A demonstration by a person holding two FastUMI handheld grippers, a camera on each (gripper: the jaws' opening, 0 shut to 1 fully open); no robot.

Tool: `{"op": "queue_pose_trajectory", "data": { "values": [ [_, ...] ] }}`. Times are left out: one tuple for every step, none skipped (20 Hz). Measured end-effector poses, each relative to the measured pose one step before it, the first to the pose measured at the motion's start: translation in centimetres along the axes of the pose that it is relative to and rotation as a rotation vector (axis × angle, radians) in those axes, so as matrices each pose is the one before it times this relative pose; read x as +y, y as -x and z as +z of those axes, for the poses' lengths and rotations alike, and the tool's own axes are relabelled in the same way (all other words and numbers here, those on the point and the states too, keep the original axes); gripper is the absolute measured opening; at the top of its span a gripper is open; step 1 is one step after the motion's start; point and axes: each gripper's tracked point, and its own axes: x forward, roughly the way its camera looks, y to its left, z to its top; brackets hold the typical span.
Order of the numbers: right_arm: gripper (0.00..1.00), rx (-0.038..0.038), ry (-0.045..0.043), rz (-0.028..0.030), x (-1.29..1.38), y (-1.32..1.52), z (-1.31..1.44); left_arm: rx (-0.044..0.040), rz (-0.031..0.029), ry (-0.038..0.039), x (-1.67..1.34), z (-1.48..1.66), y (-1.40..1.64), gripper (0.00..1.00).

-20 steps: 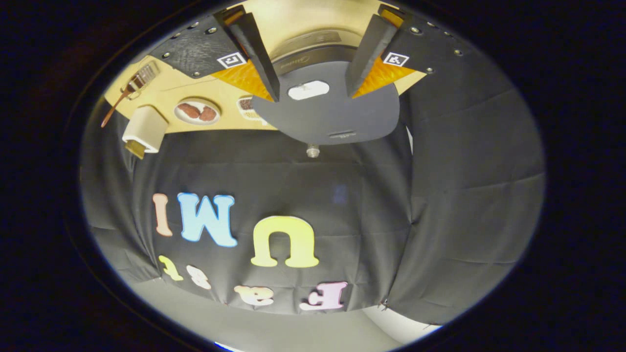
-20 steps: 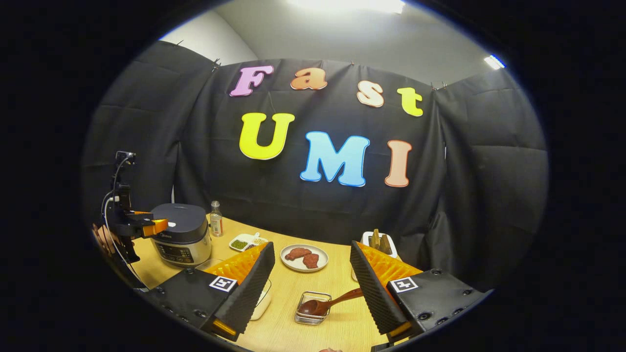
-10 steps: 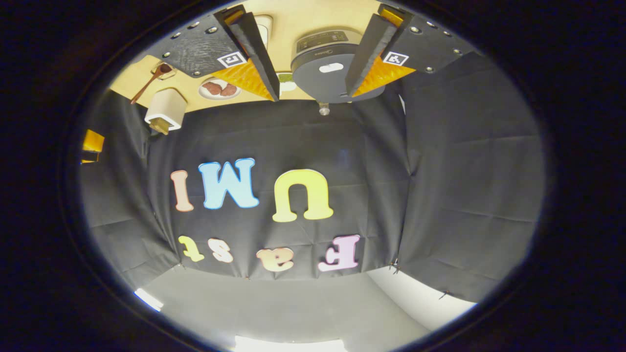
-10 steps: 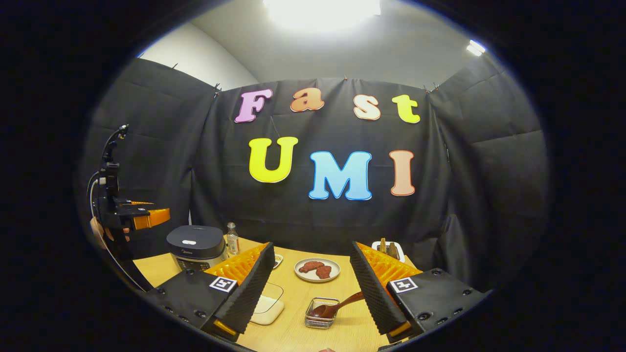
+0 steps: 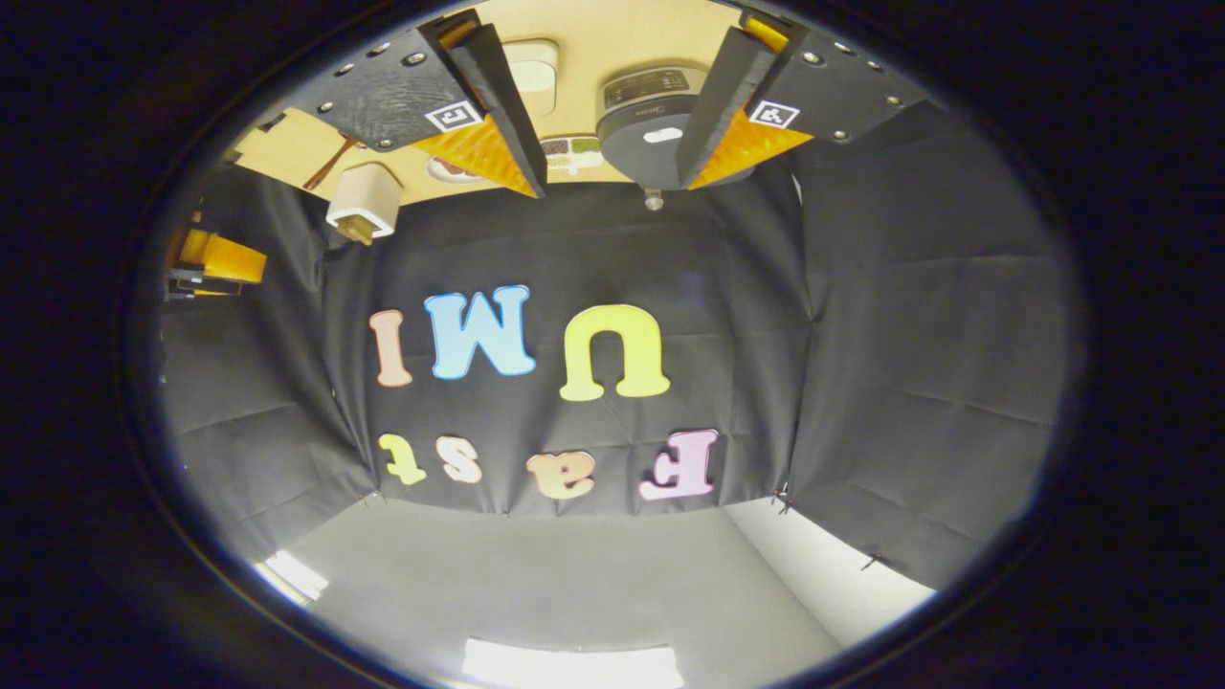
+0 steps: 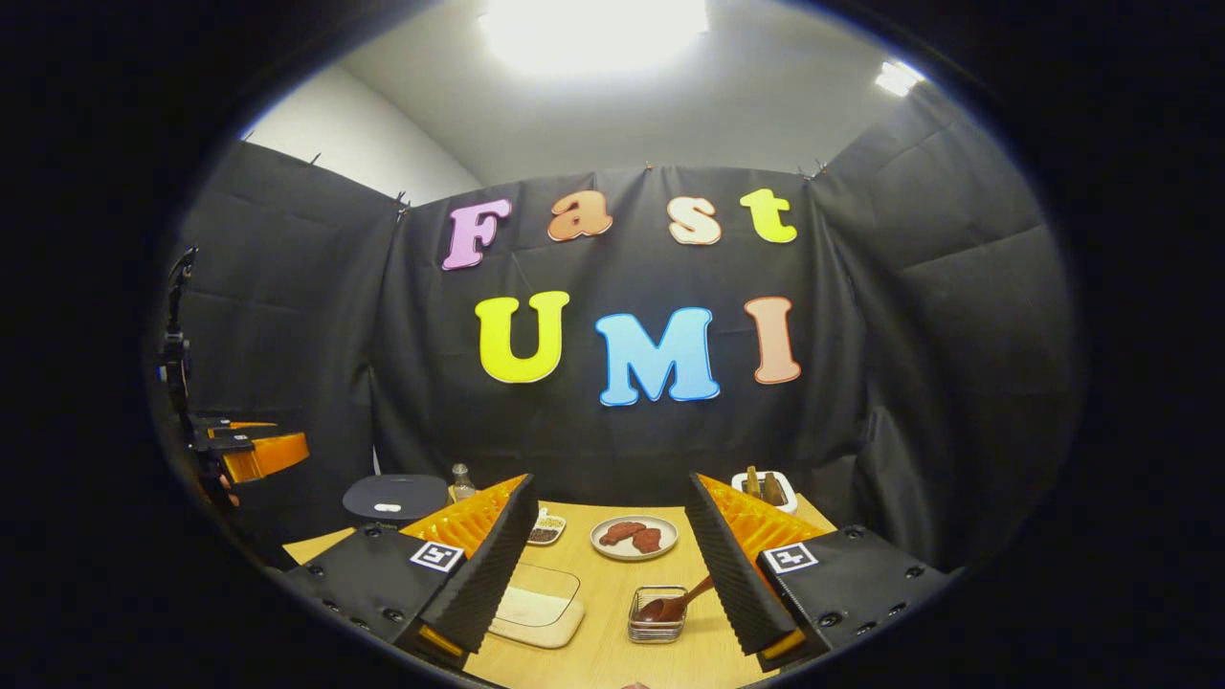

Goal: Close the left gripper, press the button to open the rice cooker; take a wooden spoon from the chopstick holder with the right hand, scoop a spoonful of rice and pour it into the rice cooker, then put the wooden spoon back into the chopstick holder.

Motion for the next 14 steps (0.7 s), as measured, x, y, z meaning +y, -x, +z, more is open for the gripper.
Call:
{"op": "queue_pose_trajectory", "data": {
  "values": [
    [0.98,-0.00372,-0.01628,-0.01263,0.069,0.237,0.072,0.00187,-0.00612,-0.00499,0.388,0.088,0.579,0.85],
    [0.97,0.0,-0.01503,-0.00774,0.31,0.247,-0.025,-0.00381,-0.00227,-0.00366,0.493,0.117,0.553,0.83],
    [0.95,-0.0021,-0.00952,-0.01016,0.019,0.246,0.005,-0.00261,-0.00535,-0.0025,0.431,0.18,0.526,0.83],
    [0.95,-0.01209,-0.00256,-0.01472,-0.262,0.258,0.347,-0.00475,-0.00144,-0.00367,0.369,0.17,0.564,0.83],
    [0.96,-0.01014,0.00198,-0.01634,-0.262,0.161,0.319,-0.00657,0.00246,-0.0015,0.509,0.2,0.289,0.85],
    [0.93,-0.00655,0.00196,-0.01241,-0.121,0.141,-0.011,0.00502,-0.00172,0.00389,0.206,-0.127,0.243,0.85],
    [0.96,-0.00439,0.00054,-0.01027,-0.001,0.082,0.051,0.00511,-0.00392,0.00781,0.054,-0.131,0.305,0.86],
    [0.97,-0.00475,-0.00306,-0.00632,-0.012,-0.008,0.197,0.00143,-0.00492,0.00785,0.003,0.026,0.193,0.87],
    [0.93,-0.00525,-0.00813,-0.00376,0.081,-0.051,0.195,-0.00347,-0.00068,0.00385,0.179,0.204,0.29,0.87],
    [0.98,-0.006,-0.00795,0.00185,0.217,0.119,0.257,-0.00178,0.00034,-0.00239,0.218,0.183,0.075,0.85],
    [0.98,-0.00474,-0.00345,0.00016,0.228,-0.055,0.171,-0.00082,0.0054,-0.00729,0.262,0.117,0.231,0.85],
    [0.98,-0.00586,0.00272,0.00437,0.225,-0.004,0.133,-0.00506,-0.00014,-0.00442,0.225,0.204,0.201,0.83],
    [0.98,-0.00195,0.00819,0.0026,0.208,-0.055,0.086,-0.00362,-0.00014,-0.00031,0.035,0.271,0.176,0.85],
    [0.98,-0.00124,0.00822,0.00482,0.159,-0.037,0.089,-0.00291,0.00004,0.00247,0.113,0.119,0.121,0.85]
  ]
}}
